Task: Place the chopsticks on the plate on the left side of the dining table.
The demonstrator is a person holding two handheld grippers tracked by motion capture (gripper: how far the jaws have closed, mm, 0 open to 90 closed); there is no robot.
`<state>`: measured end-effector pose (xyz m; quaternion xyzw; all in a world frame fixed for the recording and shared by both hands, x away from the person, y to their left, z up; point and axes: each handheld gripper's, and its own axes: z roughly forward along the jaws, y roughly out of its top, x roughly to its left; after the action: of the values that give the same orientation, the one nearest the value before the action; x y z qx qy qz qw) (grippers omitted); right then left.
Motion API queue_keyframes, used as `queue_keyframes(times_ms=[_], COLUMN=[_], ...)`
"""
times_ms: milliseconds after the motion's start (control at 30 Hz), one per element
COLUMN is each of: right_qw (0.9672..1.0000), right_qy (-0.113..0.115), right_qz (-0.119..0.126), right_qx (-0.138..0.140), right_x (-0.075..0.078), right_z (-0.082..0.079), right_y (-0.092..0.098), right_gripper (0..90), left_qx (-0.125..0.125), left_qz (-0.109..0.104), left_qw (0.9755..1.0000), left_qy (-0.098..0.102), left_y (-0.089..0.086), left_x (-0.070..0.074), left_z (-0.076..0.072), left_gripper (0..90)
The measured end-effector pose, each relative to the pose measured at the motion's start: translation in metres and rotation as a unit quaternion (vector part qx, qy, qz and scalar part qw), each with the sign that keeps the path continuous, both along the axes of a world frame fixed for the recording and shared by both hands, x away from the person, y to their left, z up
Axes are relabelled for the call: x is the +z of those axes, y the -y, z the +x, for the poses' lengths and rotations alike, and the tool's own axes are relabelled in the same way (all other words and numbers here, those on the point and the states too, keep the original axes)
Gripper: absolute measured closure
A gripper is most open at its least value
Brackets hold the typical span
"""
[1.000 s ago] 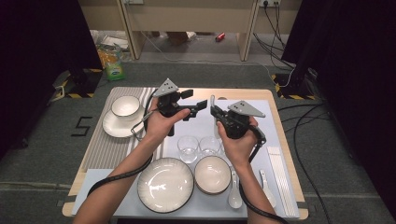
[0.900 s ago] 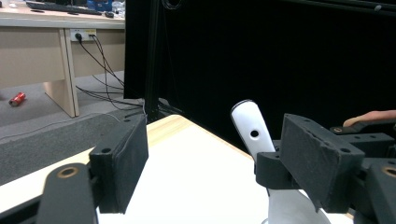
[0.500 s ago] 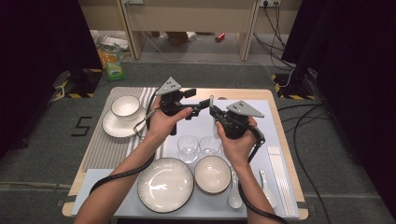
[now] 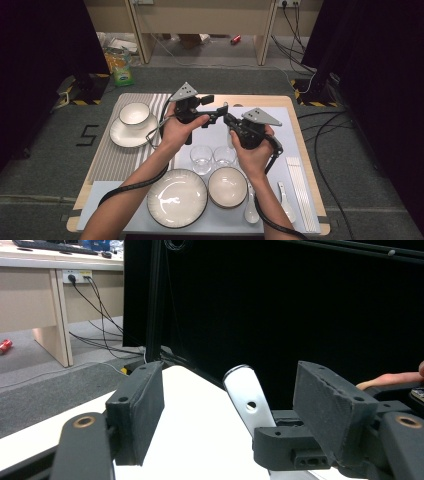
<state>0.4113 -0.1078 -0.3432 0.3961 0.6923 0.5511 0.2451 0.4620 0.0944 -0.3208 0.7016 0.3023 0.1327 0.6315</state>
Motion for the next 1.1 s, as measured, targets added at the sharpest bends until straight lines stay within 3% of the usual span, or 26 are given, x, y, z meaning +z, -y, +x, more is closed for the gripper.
queue_keyframes(times_ms=[633,1100], right_qw=[1.0000,1.0000], right_qy=[0.001,0.003], right_qz=[-0.002,0.001], right_qx=[0.004,0.003], right_x=[-0.0003,-0.0007], right_z=[-0.0004,-0.0012], right_y=[-0.0033,-0.0044], right_gripper=[85.9,85.9], left_qx=[-0.009,-0.011], left_qz=[-0.010,-0.013], left_qw=[0.9998,0.9997], left_qy=[-0.018,-0.018], left_y=[0.0060,0.0090], left_x=[-0.0009,-0.0015], left_z=[0.0020,0.0025], left_gripper=[34.9,40.3])
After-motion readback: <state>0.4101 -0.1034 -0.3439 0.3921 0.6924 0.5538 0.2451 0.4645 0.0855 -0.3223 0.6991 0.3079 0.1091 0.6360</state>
